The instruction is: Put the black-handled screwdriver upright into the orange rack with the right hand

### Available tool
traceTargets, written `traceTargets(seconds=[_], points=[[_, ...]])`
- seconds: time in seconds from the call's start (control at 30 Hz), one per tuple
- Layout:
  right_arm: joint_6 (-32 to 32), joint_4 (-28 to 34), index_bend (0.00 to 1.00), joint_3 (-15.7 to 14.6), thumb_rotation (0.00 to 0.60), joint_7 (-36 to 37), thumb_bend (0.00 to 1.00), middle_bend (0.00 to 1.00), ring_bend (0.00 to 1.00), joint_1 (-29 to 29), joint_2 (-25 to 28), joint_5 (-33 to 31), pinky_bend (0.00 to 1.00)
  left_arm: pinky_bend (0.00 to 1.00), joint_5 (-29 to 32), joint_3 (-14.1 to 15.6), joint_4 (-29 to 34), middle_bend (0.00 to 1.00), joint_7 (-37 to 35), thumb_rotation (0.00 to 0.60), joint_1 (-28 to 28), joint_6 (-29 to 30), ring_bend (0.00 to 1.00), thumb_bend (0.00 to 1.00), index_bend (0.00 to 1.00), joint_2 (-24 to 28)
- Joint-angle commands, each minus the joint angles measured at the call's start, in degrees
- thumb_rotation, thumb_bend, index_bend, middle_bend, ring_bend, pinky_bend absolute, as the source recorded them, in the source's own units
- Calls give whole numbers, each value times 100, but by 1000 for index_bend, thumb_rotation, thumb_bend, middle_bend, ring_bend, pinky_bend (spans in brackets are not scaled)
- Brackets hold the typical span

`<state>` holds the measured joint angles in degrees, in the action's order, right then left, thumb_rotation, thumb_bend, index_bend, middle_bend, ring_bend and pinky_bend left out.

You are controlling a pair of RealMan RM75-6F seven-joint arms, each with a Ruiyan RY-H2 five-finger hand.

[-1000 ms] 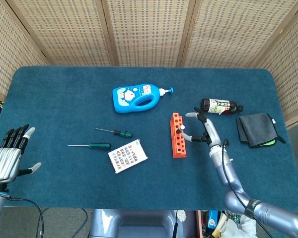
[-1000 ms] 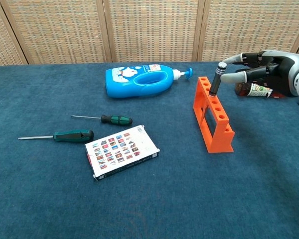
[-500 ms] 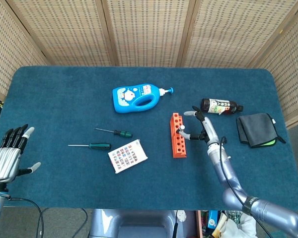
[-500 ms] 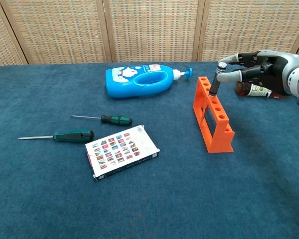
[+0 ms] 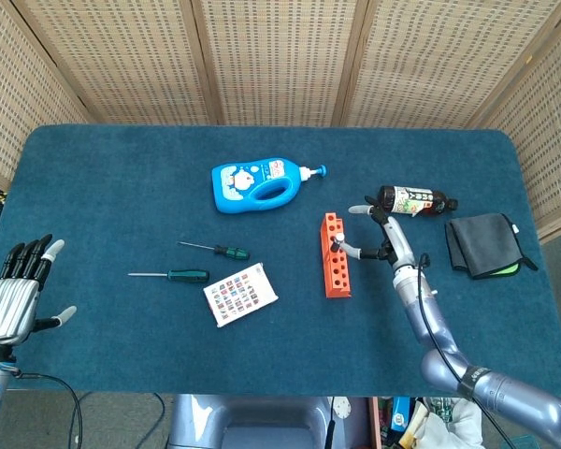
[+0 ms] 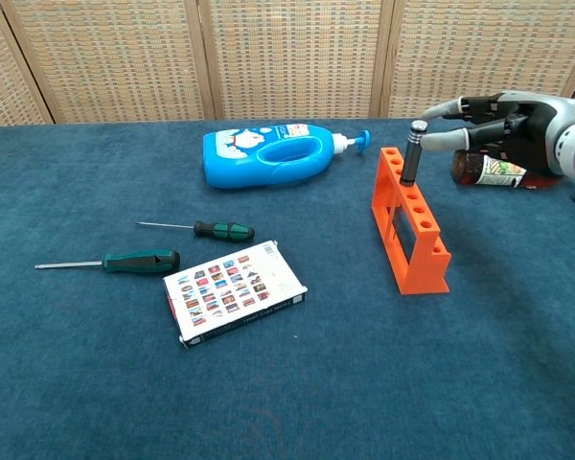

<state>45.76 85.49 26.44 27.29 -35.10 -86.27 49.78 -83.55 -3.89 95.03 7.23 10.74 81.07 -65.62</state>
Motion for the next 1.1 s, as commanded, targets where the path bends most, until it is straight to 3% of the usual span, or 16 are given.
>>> traceTargets(seconds=[0.03,0.43,0.63,0.8,1.1], points=[[13,23,260,9,600,29,156,0,0,14,11,27,0,0,-4,2,1,0,4,600,1,0,0,0,0,-3],[648,552,260,-115,600,77,156,0,0,619,689,643,0,0,-6,20,-34,0,-47,600,-15,0,0,0,0,12],[1435,627,253,-622,600,-352,153,0,0,1136,1133,1588,0,0,79,32,-111,0,-78,600,-2,-103,0,0,0,-7],[2155,446,118,-1229,600,-1026,95,0,0,1585,1447,2413,0,0,147,47,-154,0,23,600,-5,-150,0,0,0,-41],[3381,29,4,-1878,600,-2500,75,0,0,2233,1369,3105,0,0,130,119,-143,0,251,600,-51,-120,0,0,0,-94]])
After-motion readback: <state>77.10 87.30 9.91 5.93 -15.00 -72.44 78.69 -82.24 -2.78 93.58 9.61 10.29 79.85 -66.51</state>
